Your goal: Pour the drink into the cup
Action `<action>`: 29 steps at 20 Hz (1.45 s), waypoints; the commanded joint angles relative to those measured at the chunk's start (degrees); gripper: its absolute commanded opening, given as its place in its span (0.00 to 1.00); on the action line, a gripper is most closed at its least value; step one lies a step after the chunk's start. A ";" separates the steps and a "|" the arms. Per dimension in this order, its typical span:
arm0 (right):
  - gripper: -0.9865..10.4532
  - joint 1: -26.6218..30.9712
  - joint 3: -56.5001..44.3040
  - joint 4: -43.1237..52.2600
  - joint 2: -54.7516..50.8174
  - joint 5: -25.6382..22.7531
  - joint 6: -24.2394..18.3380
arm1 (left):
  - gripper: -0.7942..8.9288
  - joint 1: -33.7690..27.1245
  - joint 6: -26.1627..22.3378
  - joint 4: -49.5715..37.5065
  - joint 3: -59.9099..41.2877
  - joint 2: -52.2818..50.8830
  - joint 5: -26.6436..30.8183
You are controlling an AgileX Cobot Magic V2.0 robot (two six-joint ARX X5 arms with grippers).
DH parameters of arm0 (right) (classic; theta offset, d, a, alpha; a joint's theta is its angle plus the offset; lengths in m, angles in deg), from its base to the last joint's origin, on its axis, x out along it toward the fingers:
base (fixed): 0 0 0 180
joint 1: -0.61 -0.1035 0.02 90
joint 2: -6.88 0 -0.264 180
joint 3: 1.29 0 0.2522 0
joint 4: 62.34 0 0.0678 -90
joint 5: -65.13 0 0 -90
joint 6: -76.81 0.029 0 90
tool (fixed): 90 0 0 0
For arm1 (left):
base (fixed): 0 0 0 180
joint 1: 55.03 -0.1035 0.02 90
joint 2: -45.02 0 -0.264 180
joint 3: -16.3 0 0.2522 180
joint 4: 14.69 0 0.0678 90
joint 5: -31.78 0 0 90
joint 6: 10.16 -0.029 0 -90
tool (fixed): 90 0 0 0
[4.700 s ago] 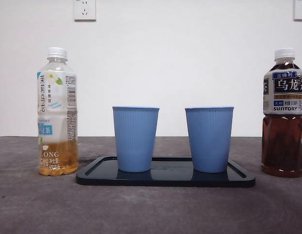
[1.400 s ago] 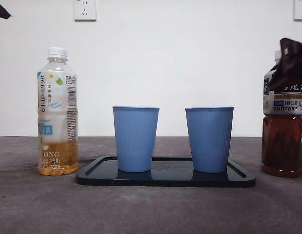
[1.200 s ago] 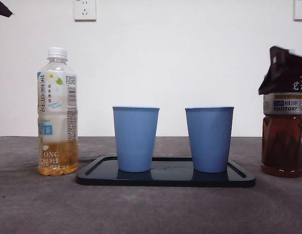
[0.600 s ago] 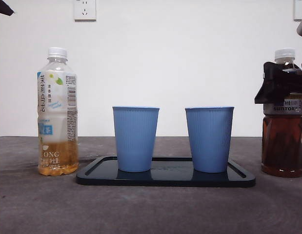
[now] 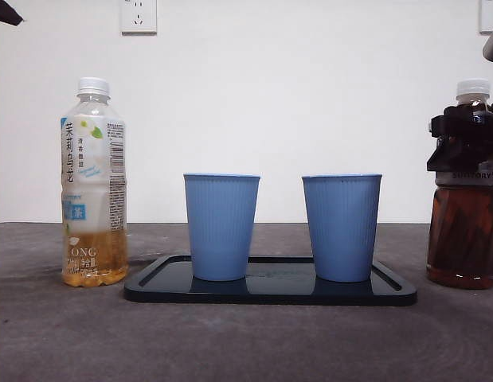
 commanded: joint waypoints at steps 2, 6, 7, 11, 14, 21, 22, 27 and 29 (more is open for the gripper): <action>0.27 -0.31 0.37 1.42 -1.05 0.26 -1.46 | 0.56 0.22 -1.16 -0.42 0.37 0.31 -0.28; 0.27 -0.31 0.85 -1.51 -4.20 0.24 -2.67 | 0.56 0.22 -1.40 -0.39 0.37 0.31 -0.28; 0.27 -0.33 1.27 -3.30 -5.25 0.24 -3.23 | 0.56 0.22 -1.49 -0.39 0.37 0.31 -0.26; 0.27 -0.70 5.55 -15.93 -9.70 0.22 -5.81 | 0.56 0.22 -1.79 -0.35 0.37 0.31 -0.28; 0.27 -2.01 11.63 -30.29 -12.46 0.00 -9.27 | 0.56 0.22 -1.88 -0.35 0.37 0.31 -0.26; 0.27 -7.06 26.69 -57.29 -12.39 -6.69 -17.88 | 0.56 0.22 -2.21 -0.37 0.37 0.37 -0.26; 0.27 -7.82 28.44 -60.24 -12.00 -7.93 -19.04 | 0.56 0.22 -2.21 -0.39 0.37 0.37 -0.26; 0.27 -11.72 34.75 -71.19 -9.27 -12.37 -22.32 | 0.56 0.22 -2.23 -0.42 0.37 0.37 -0.26; 0.27 -14.19 37.27 -75.17 -7.56 -16.09 -23.65 | 0.56 0.22 -2.23 -0.46 0.37 0.37 -0.24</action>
